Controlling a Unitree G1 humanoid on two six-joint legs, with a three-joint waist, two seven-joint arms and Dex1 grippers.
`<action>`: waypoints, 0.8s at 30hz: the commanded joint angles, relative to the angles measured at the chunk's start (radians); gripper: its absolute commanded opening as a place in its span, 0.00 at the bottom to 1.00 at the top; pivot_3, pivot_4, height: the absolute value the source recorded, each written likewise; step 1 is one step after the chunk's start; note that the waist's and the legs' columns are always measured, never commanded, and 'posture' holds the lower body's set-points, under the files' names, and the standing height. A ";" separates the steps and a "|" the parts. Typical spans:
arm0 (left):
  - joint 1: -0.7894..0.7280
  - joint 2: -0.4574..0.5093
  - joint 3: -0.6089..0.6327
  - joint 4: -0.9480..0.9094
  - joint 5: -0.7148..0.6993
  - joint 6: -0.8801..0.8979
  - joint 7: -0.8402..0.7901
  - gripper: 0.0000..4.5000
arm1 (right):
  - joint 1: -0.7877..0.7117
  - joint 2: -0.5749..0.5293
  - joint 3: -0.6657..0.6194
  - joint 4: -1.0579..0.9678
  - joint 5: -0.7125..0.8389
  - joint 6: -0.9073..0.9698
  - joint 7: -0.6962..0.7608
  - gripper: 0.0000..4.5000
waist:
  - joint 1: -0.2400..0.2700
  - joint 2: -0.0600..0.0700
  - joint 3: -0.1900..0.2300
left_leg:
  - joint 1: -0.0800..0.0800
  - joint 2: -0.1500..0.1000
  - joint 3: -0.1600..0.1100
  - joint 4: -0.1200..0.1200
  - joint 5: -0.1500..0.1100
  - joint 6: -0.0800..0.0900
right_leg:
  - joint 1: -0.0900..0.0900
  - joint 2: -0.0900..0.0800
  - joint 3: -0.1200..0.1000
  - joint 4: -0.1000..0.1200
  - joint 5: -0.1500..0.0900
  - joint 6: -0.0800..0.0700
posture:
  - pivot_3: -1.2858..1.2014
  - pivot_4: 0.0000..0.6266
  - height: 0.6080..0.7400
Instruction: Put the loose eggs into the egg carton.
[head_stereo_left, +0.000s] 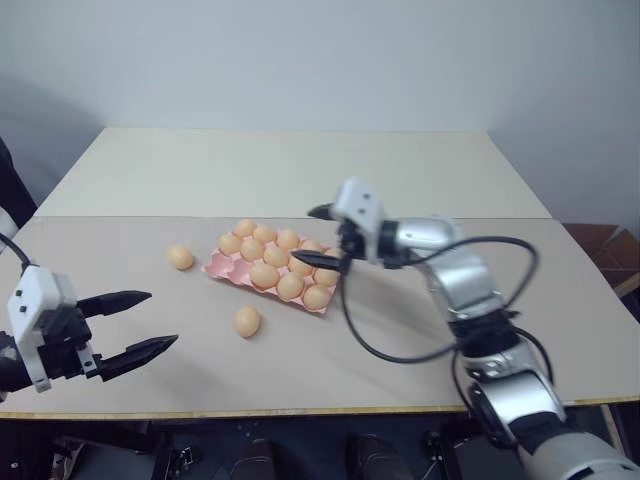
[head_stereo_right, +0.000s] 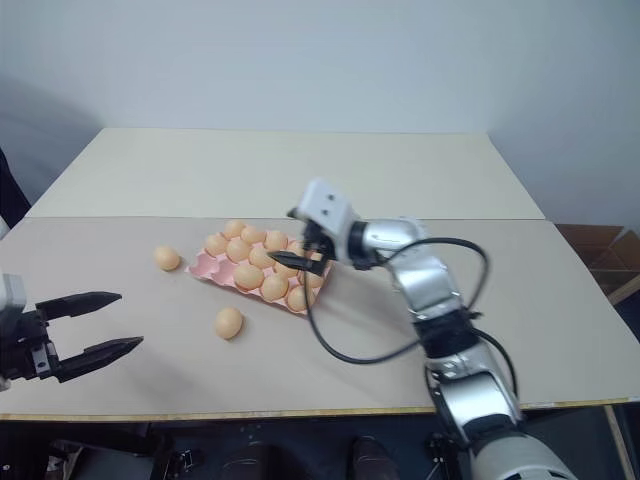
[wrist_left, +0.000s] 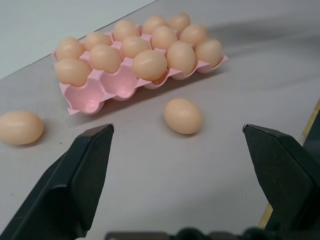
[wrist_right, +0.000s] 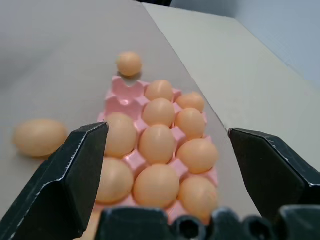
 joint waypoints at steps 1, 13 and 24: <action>-0.019 0.005 -0.002 0.006 0.006 -0.027 0.000 1.00 | 0.052 -0.085 -0.083 -0.091 0.109 0.036 0.075 0.99 | -0.001 0.000 0.000 | 0.000 0.000 0.000 0.000 0.000 0.000 | 0.000 0.000 0.000 0.000 0.000 0.000 | 0.52 0.24 1.00; 0.051 -0.014 0.031 0.077 0.019 -0.047 -0.032 1.00 | 0.369 -0.454 -0.292 -0.181 0.308 -0.015 0.340 0.99 | -0.002 0.000 0.000 | 0.003 0.000 0.002 0.000 0.000 0.000 | 0.001 -0.002 0.002 0.000 -0.003 -0.005 | 0.52 0.24 1.00; -0.009 -0.031 -0.063 0.048 0.012 -0.025 0.020 1.00 | 0.381 -0.459 -0.297 -0.227 0.345 -0.002 0.284 0.99 | 0.002 0.000 0.000 | 0.003 -0.001 0.002 0.000 -0.004 -0.007 | 0.001 -0.002 0.002 0.000 -0.003 -0.005 | 0.52 0.24 1.00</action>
